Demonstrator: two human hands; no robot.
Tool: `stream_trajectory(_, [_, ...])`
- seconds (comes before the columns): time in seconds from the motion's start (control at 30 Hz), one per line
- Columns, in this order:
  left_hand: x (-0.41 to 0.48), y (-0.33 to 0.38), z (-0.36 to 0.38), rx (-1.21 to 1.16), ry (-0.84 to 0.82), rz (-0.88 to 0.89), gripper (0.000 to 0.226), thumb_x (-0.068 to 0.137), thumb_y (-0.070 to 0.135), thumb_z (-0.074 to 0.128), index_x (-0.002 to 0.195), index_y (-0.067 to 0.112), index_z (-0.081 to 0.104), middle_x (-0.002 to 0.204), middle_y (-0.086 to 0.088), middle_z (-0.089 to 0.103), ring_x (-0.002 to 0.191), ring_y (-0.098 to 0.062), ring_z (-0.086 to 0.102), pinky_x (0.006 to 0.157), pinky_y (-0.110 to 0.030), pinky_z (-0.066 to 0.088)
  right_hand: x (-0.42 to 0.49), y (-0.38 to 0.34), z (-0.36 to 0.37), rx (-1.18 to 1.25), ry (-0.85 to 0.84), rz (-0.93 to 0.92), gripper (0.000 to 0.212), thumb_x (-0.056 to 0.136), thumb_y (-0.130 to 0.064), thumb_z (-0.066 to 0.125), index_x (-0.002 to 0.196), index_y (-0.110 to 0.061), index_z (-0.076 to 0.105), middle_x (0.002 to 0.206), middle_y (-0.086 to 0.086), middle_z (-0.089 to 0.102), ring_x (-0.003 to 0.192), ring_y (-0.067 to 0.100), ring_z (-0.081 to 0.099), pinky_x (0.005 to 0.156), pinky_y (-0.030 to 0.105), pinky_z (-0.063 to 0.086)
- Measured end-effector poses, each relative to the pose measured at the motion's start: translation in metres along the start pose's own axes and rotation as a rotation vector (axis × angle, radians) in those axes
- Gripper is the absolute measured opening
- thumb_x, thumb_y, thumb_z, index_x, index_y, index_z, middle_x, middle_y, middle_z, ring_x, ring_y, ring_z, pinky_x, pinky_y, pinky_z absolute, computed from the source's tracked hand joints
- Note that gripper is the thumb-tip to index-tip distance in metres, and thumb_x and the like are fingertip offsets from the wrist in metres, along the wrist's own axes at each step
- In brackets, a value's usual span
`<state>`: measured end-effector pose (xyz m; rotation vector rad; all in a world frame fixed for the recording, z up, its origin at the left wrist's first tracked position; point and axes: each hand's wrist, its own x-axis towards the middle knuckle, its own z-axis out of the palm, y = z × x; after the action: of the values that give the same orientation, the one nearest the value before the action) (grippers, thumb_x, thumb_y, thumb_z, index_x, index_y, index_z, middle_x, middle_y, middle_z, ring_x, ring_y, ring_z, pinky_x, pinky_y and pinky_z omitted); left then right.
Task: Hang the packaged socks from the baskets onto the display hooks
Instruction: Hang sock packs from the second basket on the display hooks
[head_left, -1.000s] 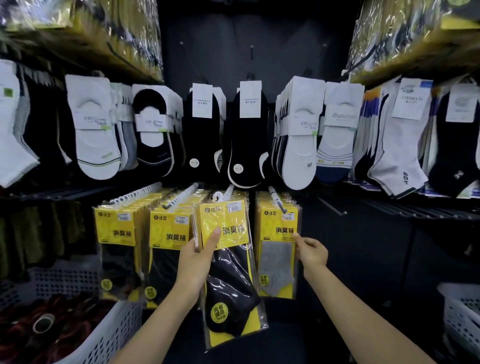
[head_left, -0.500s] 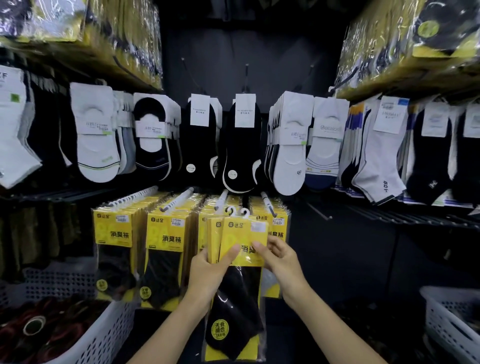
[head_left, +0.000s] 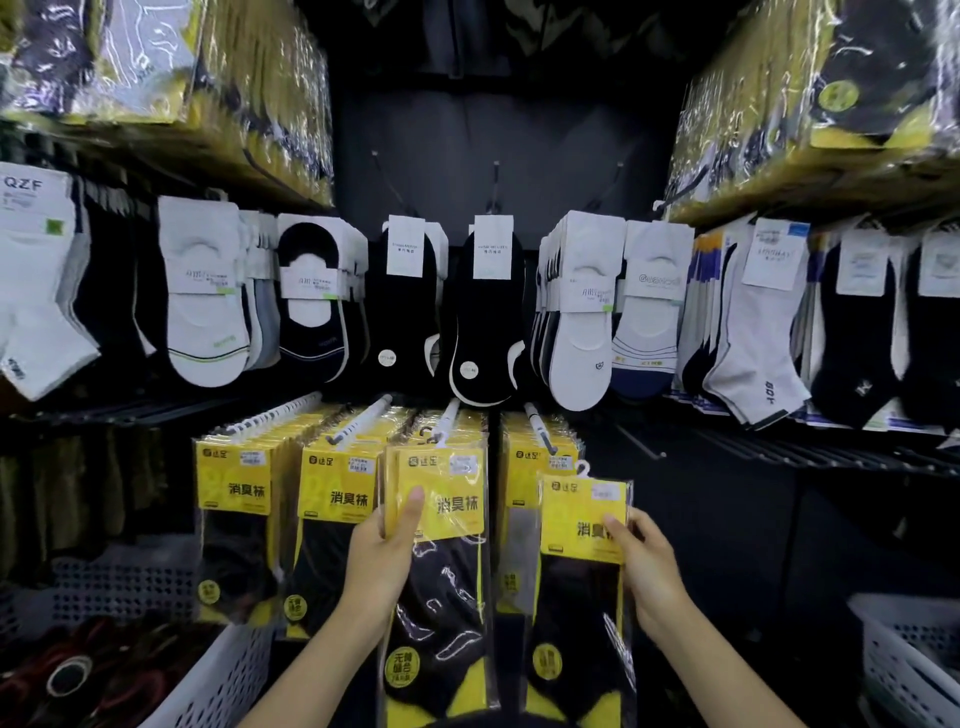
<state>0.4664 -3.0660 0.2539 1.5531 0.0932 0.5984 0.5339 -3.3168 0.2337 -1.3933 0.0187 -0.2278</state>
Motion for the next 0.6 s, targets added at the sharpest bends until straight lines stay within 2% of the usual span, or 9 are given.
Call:
stream_trajectory(0.07, [0.003,0.0,0.0,0.011,0.021,-0.011,0.043,0.081,0.056,0.054,0.065,0.019,0.038,0.056,0.013,0.03,0.052,-0.003,0.029,0.053,-0.014,0.033,0.006,-0.009,0.004,-0.018,0.009,-0.054,0.01,0.095,-0.016,0.055,0.098,-0.013,0.064,0.097,0.01,0.072,0.091,0.024,0.069,0.085,0.04,0.055])
stream_trajectory(0.13, [0.003,0.001,0.002,0.019,0.02,-0.009,0.043,0.081,0.056,0.053,0.064,0.02,0.037,0.052,0.013,0.031,0.05,0.0,0.027,0.051,-0.015,0.031,0.012,-0.017,0.009,-0.069,-0.013,-0.121,0.008,0.094,-0.017,0.057,0.097,-0.013,0.064,0.098,0.008,0.072,0.092,0.022,0.069,0.085,0.038,0.054])
stream_trajectory(0.2, [0.004,0.001,0.004,0.018,0.029,0.002,0.045,0.079,0.058,0.051,0.063,0.018,0.038,0.049,0.011,0.034,0.05,-0.005,0.031,0.053,-0.017,0.031,0.017,-0.021,0.015,-0.137,-0.072,-0.188,0.005,0.094,-0.016,0.058,0.096,-0.015,0.063,0.098,0.008,0.072,0.093,0.023,0.069,0.086,0.038,0.055])
stream_trajectory(0.27, [0.004,0.001,0.005,0.024,0.039,-0.002,0.044,0.083,0.055,0.052,0.066,0.016,0.043,0.06,0.005,0.037,0.056,-0.008,0.036,0.055,-0.017,0.032,0.02,-0.022,0.019,-0.185,-0.097,-0.224,0.005,0.094,-0.016,0.058,0.095,-0.02,0.061,0.098,0.006,0.072,0.094,0.023,0.069,0.088,0.041,0.054])
stream_trajectory(0.37, [0.007,-0.003,0.005,0.016,0.028,-0.006,0.043,0.083,0.055,0.052,0.068,0.015,0.045,0.059,0.005,0.037,0.057,-0.009,0.037,0.057,-0.017,0.034,0.027,-0.018,0.024,-0.19,-0.111,-0.19,0.005,0.094,-0.017,0.058,0.094,-0.02,0.062,0.099,0.006,0.072,0.095,0.023,0.069,0.093,0.044,0.052])
stream_trajectory(0.5, [0.01,-0.002,0.009,-0.011,0.02,-0.026,0.047,0.081,0.054,0.055,0.059,0.02,0.031,0.038,0.012,0.032,0.048,-0.003,0.034,0.058,-0.02,0.034,0.038,-0.009,0.031,-0.182,-0.092,-0.099,0.006,0.093,-0.021,0.059,0.093,-0.017,0.064,0.104,0.008,0.07,0.102,0.026,0.065,0.099,0.045,0.048])
stream_trajectory(0.57, [0.011,-0.004,0.011,-0.016,0.013,-0.019,0.045,0.08,0.056,0.056,0.058,0.023,0.034,0.045,0.013,0.035,0.047,0.0,0.038,0.058,-0.019,0.032,0.042,-0.004,0.035,-0.152,-0.043,-0.054,0.009,0.091,-0.023,0.063,0.091,-0.015,0.066,0.103,0.01,0.07,0.103,0.028,0.065,0.098,0.044,0.048])
stream_trajectory(0.6, [0.012,-0.004,0.012,-0.02,0.01,-0.017,0.043,0.08,0.056,0.056,0.059,0.023,0.037,0.052,0.012,0.038,0.052,0.0,0.041,0.058,-0.017,0.032,0.045,-0.001,0.037,-0.137,-0.012,-0.033,0.013,0.089,-0.026,0.066,0.089,-0.012,0.067,0.103,0.012,0.07,0.103,0.028,0.064,0.098,0.044,0.048])
